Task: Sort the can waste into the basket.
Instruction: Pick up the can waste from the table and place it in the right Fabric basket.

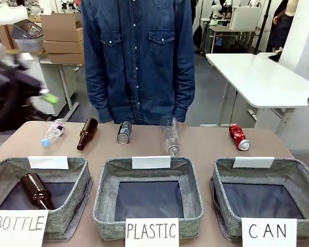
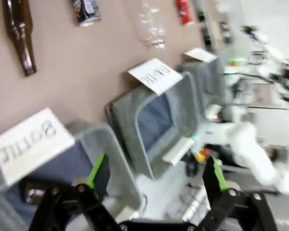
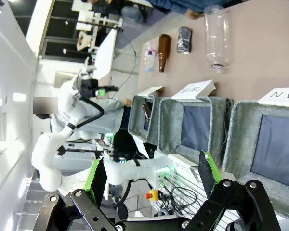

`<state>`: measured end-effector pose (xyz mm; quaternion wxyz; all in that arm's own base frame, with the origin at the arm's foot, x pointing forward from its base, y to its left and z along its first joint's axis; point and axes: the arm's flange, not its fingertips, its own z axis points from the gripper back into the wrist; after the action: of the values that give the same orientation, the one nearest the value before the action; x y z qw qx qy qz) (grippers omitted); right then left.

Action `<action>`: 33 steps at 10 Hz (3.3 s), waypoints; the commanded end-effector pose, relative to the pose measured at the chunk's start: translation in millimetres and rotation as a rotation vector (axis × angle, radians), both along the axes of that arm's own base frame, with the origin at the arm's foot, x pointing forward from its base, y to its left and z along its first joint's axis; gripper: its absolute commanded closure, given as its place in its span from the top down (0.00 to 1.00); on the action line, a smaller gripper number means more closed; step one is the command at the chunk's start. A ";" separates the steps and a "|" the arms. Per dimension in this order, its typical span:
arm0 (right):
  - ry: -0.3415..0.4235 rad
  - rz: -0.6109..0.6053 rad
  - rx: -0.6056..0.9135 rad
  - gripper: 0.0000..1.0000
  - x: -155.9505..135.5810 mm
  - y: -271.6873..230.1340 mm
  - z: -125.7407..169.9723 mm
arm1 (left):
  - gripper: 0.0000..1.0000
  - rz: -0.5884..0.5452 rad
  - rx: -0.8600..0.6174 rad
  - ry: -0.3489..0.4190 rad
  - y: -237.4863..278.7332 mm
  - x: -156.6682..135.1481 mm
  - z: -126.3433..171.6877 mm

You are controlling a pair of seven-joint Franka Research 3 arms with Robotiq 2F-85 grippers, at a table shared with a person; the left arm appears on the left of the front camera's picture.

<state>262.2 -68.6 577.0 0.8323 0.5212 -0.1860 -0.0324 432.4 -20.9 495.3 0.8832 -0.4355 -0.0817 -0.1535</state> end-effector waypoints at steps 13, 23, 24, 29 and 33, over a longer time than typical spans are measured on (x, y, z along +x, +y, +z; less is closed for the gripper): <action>-0.029 0.010 0.010 1.00 2.8 0.2 0.8 | 1.00 0.340 0.714 0.056 -246.1 214.2 -157.6; -0.029 0.010 0.010 1.00 2.8 0.2 0.8 | 0.00 0.356 0.859 -0.064 -263.8 191.7 -171.5; -0.029 0.010 0.010 1.00 2.8 0.2 0.8 | 0.00 0.315 0.853 -0.094 -268.8 180.5 -163.8; -0.029 0.010 0.010 1.00 2.8 0.2 0.8 | 0.00 -0.090 0.599 -0.238 -280.0 92.7 -108.9; -0.029 0.010 0.010 1.00 2.8 0.2 0.8 | 0.00 -0.049 0.324 -0.360 -178.0 33.4 -54.6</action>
<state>261.8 -69.4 576.8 0.8327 0.5207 -0.1856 -0.0333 492.3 -261.1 428.0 0.9188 -0.2219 -0.1696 -0.2790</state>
